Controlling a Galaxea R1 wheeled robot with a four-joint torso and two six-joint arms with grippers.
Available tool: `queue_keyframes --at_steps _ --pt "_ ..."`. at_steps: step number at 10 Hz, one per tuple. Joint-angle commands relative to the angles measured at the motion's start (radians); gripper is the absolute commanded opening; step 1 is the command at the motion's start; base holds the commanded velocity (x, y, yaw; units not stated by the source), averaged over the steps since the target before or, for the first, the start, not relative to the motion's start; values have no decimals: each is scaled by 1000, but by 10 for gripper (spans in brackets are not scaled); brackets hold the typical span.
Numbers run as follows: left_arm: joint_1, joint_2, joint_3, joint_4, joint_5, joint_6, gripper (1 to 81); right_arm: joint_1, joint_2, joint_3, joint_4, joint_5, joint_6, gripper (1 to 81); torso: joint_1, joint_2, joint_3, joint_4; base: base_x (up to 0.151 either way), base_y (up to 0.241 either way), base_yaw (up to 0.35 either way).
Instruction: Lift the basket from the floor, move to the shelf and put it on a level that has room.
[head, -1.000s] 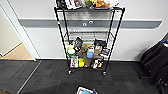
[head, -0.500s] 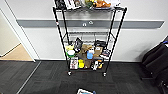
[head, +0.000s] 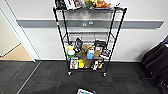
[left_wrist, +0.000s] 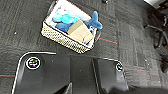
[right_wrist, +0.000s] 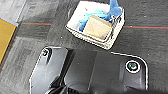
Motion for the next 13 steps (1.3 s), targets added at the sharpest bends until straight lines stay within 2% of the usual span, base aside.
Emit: queue_keyframes --at_steps 1,2,3,5,9,10,11,13 --pt "-29 -12 -1 -63 43 -3 811 36 6 -19 4 -43 0 811 0 0 0 0 0 0 0" --pt "-28 -15 -3 -71 43 -3 811 34 6 -19 4 -43 0 811 0 0 0 0 0 0 0" --pt "-29 -24 2 -71 40 -3 811 34 6 -16 5 -41 2 811 64 -100 0 0 0 0 0" --pt "-35 -37 6 -85 41 -5 811 34 7 -11 7 -41 8 811 73 -114 0 0 0 0 0" --pt "-43 -54 20 -86 53 -31 811 39 18 -16 19 -43 8 811 152 -242 0 0 0 0 0" --pt "-44 -52 20 -85 52 -32 811 39 18 -13 19 -43 8 811 174 -277 -25 0 0 0 0" --pt "-44 -49 17 -83 52 -32 811 36 18 -9 19 -43 8 811 196 -312 -93 0 0 0 0" --pt "-49 -46 12 -88 52 -35 811 34 20 -9 18 -41 22 811 228 -364 -106 0 0 0 0"
